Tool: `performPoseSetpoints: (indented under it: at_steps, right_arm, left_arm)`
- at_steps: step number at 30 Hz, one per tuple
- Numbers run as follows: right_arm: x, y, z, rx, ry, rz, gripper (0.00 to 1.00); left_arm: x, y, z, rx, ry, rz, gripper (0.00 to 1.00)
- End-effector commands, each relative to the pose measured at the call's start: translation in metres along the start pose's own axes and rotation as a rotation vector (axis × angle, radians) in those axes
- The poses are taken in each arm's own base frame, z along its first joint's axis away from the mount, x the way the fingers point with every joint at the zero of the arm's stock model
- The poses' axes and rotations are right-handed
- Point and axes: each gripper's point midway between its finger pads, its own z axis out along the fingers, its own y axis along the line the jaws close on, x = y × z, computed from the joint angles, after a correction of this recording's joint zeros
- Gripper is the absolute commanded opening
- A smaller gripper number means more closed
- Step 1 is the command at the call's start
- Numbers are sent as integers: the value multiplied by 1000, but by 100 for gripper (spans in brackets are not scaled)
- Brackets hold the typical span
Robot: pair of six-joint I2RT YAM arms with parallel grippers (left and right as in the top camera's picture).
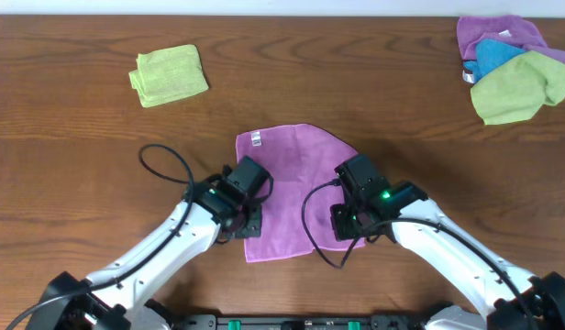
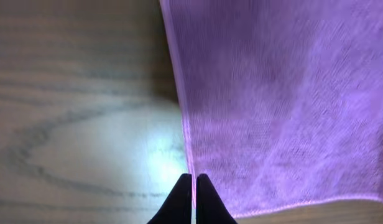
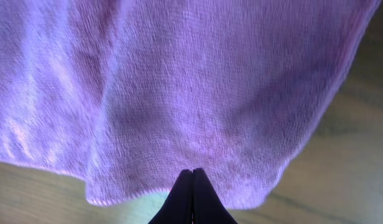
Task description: Fold the cloth
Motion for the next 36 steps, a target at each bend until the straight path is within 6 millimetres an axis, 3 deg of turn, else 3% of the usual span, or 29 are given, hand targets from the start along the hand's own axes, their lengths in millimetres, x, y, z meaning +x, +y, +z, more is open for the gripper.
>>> performPoseSetpoints:
  at_steps: [1,14,23,29,36]
  right_arm:
    - [-3,-5,3,28,-36,14,2]
    - [11,-18,25,62,-7,97,2]
    - [13,-23,40,68,3,128,2]
    - [41,-23,57,55,126,186,2]
    - [70,-18,61,47,216,212,2]
  left_arm:
    - [-19,-1,-7,8,-59,40,6]
    - [-67,6,2,123,-148,29,6]
    - [-78,-4,19,148,-104,44,6]
    - [-84,-3,17,134,-123,59,6]
    - [-84,-3,17,134,-123,64,6]
